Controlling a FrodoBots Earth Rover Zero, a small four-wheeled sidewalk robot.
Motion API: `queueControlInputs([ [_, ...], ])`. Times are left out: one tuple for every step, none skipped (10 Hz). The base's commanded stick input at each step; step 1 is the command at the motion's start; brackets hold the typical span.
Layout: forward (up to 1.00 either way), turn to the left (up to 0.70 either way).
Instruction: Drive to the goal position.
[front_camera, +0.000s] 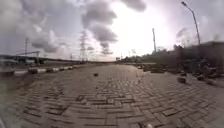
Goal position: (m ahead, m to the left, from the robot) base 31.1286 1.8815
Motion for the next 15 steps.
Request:
queueControlInputs([
  [1.00,0.00],
  [1.00,0.00],
  [1.00,0.00],
  [1.00,0.00],
  [1.00,0.00],
  [1.00,0.00],
  [1.00,0.00],
  [1.00,0.00],
  [1.00,0.00],
  [1.00,0.00],
  [1.00,0.00],
  [1.00,0.00],
  [1.00,0.00],
  [1.00,0.00],
  [1.00,0.00],
])
